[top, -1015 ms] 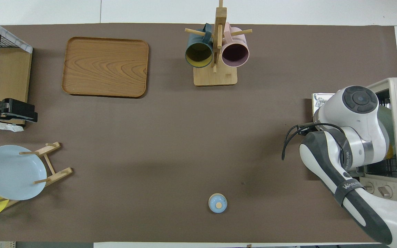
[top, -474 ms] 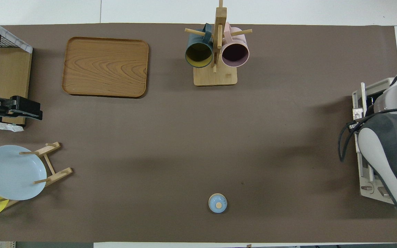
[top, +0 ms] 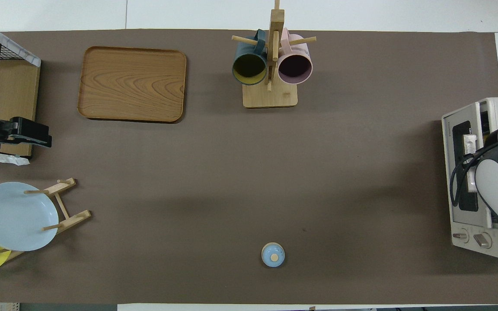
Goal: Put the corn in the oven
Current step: 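Push the oven door shut with the right gripper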
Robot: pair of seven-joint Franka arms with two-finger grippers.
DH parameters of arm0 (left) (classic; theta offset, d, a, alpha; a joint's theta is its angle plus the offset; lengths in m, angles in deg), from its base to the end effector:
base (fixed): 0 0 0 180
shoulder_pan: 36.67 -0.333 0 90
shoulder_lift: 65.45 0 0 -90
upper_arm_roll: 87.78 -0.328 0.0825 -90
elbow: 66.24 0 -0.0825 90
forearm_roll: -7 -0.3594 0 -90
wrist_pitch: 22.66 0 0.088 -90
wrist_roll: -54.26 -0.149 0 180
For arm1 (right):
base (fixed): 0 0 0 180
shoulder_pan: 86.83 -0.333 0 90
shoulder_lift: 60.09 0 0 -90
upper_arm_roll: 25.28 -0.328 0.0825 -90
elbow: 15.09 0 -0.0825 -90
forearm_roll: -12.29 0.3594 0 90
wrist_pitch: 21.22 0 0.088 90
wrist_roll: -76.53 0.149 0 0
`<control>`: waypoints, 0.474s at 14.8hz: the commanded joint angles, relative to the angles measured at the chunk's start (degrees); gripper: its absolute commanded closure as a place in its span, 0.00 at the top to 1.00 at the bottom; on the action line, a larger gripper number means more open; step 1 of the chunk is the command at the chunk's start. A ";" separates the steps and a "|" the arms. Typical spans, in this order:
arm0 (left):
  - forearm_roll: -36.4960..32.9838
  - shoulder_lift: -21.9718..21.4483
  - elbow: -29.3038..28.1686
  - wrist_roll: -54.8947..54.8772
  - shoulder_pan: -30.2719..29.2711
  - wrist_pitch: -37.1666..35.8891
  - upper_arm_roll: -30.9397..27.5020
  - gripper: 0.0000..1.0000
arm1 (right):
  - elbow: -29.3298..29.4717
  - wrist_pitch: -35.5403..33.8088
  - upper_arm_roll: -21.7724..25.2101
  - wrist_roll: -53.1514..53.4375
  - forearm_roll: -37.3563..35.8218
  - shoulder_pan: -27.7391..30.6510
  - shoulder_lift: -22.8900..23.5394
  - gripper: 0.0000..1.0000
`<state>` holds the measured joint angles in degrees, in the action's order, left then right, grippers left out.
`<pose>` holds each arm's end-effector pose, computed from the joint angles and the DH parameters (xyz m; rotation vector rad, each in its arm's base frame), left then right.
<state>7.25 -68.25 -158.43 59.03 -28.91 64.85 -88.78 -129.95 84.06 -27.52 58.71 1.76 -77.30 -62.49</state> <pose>0.5044 -0.0602 0.5992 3.1388 -0.0548 -0.0521 0.4950 -0.0854 0.4462 2.9658 0.3627 -0.2403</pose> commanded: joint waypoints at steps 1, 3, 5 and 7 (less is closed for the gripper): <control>-0.17 -0.44 0.43 -0.73 -0.64 -0.50 0.39 1.00 | -1.15 -2.53 -0.48 -1.52 -0.81 0.58 -1.64 0.00; -0.17 -0.62 0.26 -0.73 -0.47 -0.41 0.39 1.00 | -1.06 -3.41 -0.40 -2.22 -0.81 0.58 -1.82 0.00; -0.17 -1.06 -0.18 -0.47 -0.29 -0.41 0.30 1.00 | -0.62 -5.08 -0.48 -2.31 -0.81 0.49 -2.52 0.00; -0.17 -1.15 -0.45 -0.29 -0.55 -0.84 0.21 1.00 | -0.62 -5.87 -0.48 -2.48 -0.81 0.67 -2.61 0.00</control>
<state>7.25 -68.48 -158.40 59.03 -28.91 64.74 -88.75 -129.98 79.58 -27.55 57.94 1.69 -77.35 -63.78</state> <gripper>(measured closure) 0.000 0.991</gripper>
